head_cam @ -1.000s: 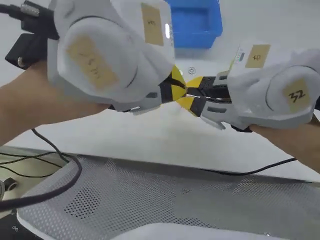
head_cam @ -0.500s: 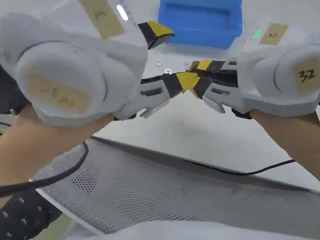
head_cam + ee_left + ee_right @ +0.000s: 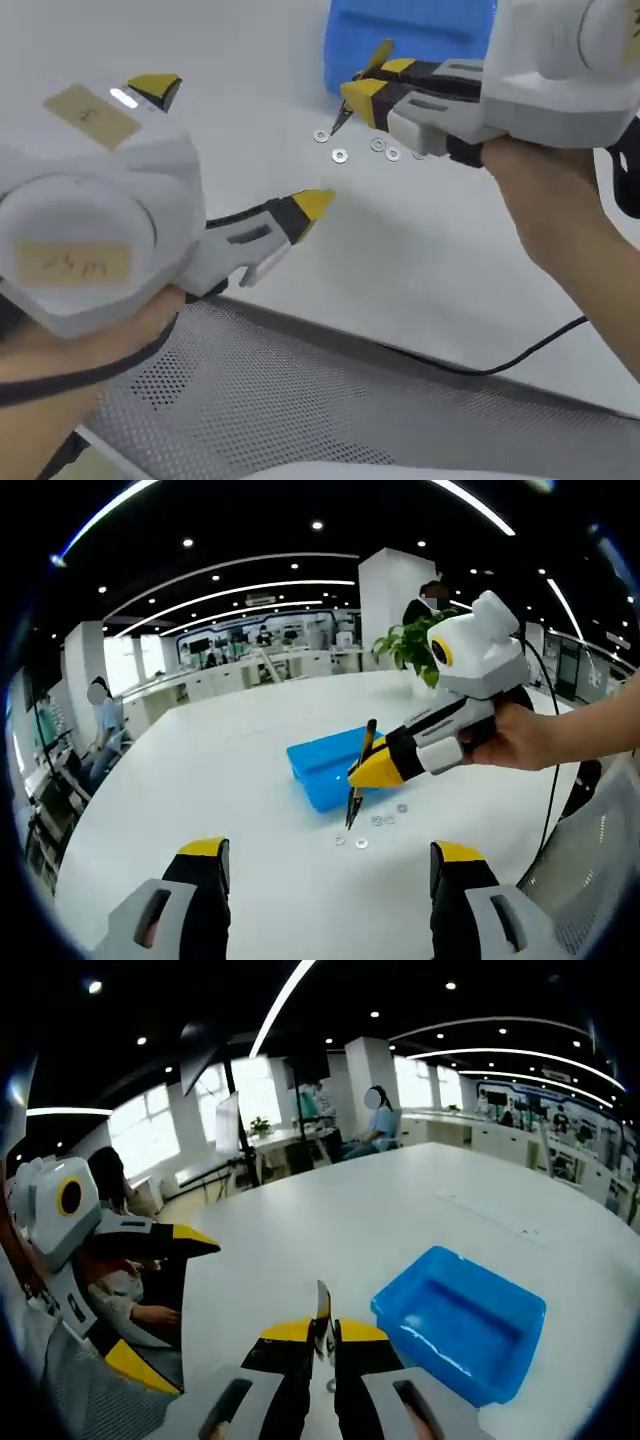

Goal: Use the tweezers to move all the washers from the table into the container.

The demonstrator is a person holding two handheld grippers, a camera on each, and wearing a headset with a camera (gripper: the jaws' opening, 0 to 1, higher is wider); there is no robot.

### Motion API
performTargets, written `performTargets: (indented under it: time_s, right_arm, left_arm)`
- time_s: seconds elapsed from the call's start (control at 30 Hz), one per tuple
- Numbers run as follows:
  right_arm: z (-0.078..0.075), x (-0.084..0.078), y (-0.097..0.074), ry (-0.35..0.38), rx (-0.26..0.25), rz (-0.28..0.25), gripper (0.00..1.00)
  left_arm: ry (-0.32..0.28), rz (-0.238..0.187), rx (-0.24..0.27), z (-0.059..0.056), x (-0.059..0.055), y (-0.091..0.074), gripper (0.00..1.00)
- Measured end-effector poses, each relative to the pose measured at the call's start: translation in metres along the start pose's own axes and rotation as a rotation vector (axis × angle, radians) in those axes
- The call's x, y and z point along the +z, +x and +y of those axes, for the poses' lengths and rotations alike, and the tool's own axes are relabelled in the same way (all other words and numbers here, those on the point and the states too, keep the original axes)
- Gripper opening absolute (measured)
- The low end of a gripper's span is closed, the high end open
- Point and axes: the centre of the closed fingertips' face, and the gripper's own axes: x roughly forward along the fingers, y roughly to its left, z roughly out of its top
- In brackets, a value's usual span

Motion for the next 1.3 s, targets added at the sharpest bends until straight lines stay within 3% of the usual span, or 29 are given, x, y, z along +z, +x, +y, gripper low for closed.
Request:
performTargets:
  time_s: [0.13, 0.2, 0.23, 0.4, 0.47, 0.6, 0.77, 0.83, 1.13, 1.27, 1.3]
  right_arm:
    - [-0.003, -0.007, 0.011, -0.042, 0.006, 0.026, 0.04]
    - [-0.007, -0.01, 0.014, -0.042, 0.011, 0.03, 0.04]
    - [-0.005, -0.009, 0.014, -0.042, 0.015, 0.036, 0.04]
    - [-0.003, -0.018, 0.018, -0.092, 0.011, 0.071, 0.04]
    - [-0.003, -0.022, 0.021, -0.09, 0.021, 0.079, 0.04]
    - [-0.002, -0.023, 0.022, -0.124, 0.018, 0.082, 0.04]
    - [0.005, -0.026, 0.023, -0.098, 0.036, 0.079, 0.04]
    - [0.007, -0.028, 0.024, -0.115, 0.031, 0.079, 0.04]
    - [0.005, -0.027, 0.024, -0.067, 0.011, 0.084, 0.03]
    - [0.004, -0.026, 0.026, -0.069, 0.02, 0.092, 0.02]
    - [0.008, -0.026, 0.026, -0.063, 0.048, 0.09, 0.02]
  left_arm:
    - [0.025, 0.016, -0.01, -0.009, -0.005, 0.001, 0.82]
    - [0.099, 0.042, 0.013, -0.006, -0.011, 0.0, 0.81]
    - [0.129, 0.035, 0.025, -0.005, -0.01, 0.001, 0.8]
    - [0.149, 0.043, 0.029, -0.008, -0.013, -0.005, 0.79]
    - [0.138, 0.04, 0.014, -0.008, -0.017, -0.004, 0.78]
    - [0.131, 0.033, 0.009, -0.008, -0.015, -0.004, 0.75]
    - [0.122, 0.022, -0.006, -0.009, -0.013, -0.004, 0.74]
    - [0.123, 0.023, -0.007, -0.01, -0.013, -0.005, 0.74]
    - [0.122, 0.015, 0.006, -0.006, -0.011, -0.006, 0.75]
    - [0.119, 0.012, 0.008, -0.006, -0.01, -0.006, 0.75]
    - [0.117, 0.009, 0.01, -0.005, -0.01, -0.006, 0.75]
